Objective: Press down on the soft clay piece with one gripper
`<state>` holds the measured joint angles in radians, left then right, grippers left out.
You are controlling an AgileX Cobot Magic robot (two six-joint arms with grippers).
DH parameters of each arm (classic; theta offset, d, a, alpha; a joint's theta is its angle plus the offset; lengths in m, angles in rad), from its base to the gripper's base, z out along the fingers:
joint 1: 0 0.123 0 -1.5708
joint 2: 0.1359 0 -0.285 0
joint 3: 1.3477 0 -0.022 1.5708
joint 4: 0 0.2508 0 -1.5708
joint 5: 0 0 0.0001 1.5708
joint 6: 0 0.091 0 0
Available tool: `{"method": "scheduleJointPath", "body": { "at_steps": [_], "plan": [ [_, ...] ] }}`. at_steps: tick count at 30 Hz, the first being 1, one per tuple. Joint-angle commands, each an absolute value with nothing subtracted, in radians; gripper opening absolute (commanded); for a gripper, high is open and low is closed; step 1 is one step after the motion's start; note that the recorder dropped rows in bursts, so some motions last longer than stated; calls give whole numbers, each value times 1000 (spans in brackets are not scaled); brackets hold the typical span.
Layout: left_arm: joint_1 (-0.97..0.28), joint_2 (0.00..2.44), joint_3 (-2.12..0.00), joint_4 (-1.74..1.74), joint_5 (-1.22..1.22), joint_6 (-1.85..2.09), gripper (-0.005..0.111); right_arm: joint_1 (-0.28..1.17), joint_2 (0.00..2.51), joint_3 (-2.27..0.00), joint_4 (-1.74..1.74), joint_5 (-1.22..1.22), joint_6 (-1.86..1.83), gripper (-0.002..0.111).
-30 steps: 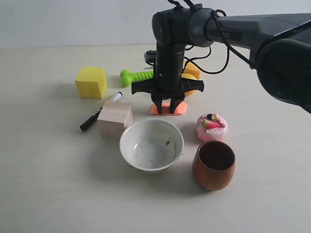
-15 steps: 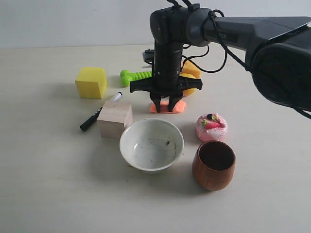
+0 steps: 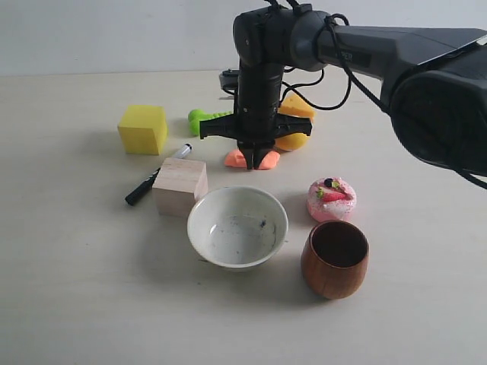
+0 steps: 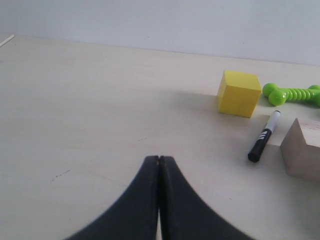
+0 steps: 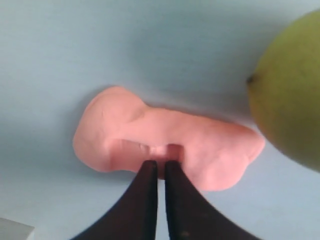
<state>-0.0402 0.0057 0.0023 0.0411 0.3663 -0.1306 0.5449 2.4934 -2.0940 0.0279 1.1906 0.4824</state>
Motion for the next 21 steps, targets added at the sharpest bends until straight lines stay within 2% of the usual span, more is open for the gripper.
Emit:
{"method": "scheduleJointPath", "body": {
  "at_steps": [1, 21],
  "plan": [
    [-48, 0, 0, 37, 360, -133, 0, 546, 2488, -2101, 25, 1218, 472, 7],
    [-48, 0, 0, 37, 360, -133, 0, 546, 2290, -2101, 52, 1148, 428, 3]
  ]
}}
